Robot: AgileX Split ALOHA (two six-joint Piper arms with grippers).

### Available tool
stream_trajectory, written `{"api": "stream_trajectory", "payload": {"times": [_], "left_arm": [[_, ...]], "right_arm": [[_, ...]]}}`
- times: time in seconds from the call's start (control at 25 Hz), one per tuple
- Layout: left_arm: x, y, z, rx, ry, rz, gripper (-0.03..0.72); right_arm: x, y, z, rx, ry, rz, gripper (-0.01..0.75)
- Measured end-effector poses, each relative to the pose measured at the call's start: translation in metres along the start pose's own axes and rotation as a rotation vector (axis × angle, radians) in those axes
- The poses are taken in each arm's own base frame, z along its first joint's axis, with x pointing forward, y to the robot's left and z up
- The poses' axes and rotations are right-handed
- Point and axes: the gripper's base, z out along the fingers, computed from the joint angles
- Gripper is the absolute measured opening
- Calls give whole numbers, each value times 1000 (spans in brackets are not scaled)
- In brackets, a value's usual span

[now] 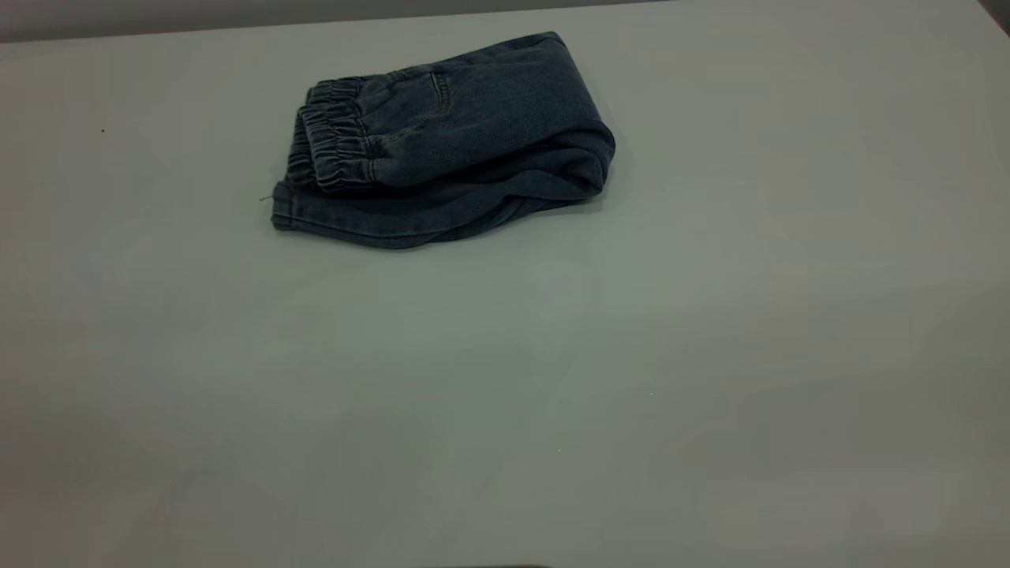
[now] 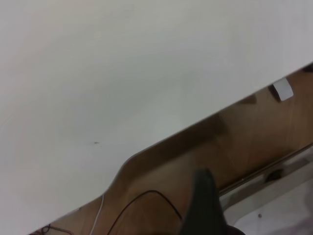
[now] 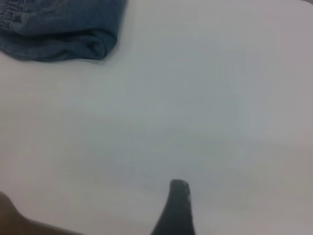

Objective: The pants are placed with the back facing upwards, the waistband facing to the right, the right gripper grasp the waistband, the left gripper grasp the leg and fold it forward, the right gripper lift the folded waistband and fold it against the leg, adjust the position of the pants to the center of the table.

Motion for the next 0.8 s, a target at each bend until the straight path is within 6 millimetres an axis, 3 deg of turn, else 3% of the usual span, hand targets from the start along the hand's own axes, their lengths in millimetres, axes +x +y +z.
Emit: {"api": "stream_trajectory", "payload": {"times": [0.6,0.8], "left_arm": [[0,0,-1,-5,-16,-9,491],[8,4,-11,-132,-106,-135,491]], "right_arm": [[0,0,0,0,-1,0,570],[0,0,0,0,-1,0,570]]}}
